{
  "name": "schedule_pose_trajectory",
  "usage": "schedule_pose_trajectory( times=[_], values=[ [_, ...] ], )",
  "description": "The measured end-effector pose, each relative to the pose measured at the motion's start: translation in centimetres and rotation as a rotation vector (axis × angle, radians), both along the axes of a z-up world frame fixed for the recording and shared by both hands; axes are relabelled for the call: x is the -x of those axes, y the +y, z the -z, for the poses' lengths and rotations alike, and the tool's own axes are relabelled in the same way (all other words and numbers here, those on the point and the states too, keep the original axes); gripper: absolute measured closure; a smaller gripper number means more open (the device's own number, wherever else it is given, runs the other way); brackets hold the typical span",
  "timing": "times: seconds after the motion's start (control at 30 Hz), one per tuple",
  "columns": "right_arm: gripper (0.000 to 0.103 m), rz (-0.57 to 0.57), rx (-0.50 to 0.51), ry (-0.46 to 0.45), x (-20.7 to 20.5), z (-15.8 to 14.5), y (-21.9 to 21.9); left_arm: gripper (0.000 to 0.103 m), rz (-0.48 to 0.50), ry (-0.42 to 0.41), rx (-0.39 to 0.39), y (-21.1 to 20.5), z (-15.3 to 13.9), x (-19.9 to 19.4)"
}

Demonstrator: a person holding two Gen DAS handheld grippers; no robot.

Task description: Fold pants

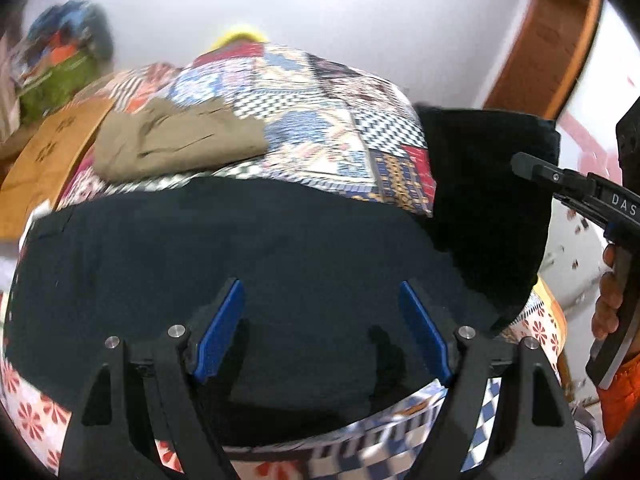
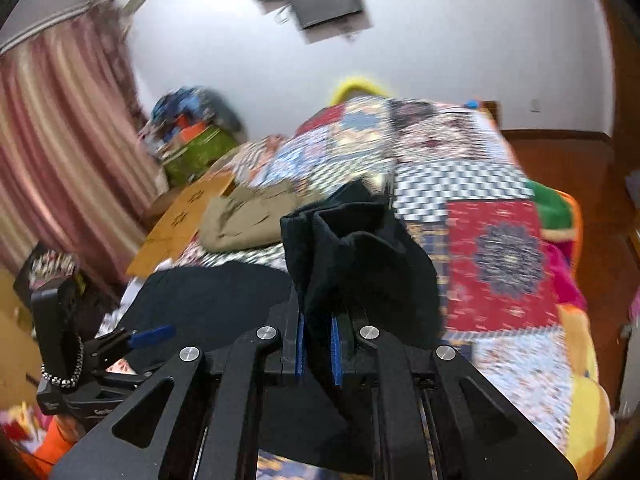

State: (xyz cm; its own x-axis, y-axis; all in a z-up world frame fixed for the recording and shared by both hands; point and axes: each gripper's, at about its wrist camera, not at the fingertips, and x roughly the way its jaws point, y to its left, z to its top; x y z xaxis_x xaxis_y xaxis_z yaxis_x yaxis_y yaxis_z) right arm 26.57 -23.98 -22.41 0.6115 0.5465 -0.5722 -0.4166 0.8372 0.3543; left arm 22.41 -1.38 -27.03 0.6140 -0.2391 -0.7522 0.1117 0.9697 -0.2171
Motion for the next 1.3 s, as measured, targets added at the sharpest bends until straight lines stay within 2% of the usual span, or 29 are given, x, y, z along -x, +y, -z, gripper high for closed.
schedule_pose_trajectory(
  times=[0.2,0.3,0.43,0.57,0.8,0.97,1.13,1.2,1.3],
  values=[
    [0.094,-0.161,0.067,0.087,-0.5,2.8,6.7,0.023,-0.095,0.054,0.078,4.1,2.0,1.1],
    [0.094,-0.224,0.151,0.120,0.4,5.0,9.4,0.023,-0.118,0.062,0.084,5.1,2.4,1.6],
    [0.092,-0.273,0.207,0.179,1.2,6.9,10.4,0.023,-0.131,0.066,0.079,5.8,2.7,1.9],
    [0.090,-0.294,0.203,0.213,1.6,7.5,9.8,0.023,-0.128,0.066,0.076,5.7,2.7,1.7],
    [0.089,-0.331,0.218,0.192,3.0,7.1,9.6,0.023,-0.088,0.045,0.049,4.0,1.7,1.1],
    [0.086,-0.360,0.189,0.211,3.5,5.8,8.4,0.023,-0.056,0.021,0.030,2.7,0.2,0.4],
    [0.065,-0.261,0.194,0.119,3.5,3.9,5.0,0.023,-0.012,0.003,0.016,0.7,-0.5,-1.0],
    [0.065,-0.207,0.206,0.122,2.9,4.3,3.7,0.023,0.004,0.021,0.010,-0.2,0.3,-1.7],
    [0.065,-0.175,0.221,0.198,1.9,6.6,2.4,0.024,0.016,0.075,-0.022,-1.4,2.3,-2.7]
  ],
)
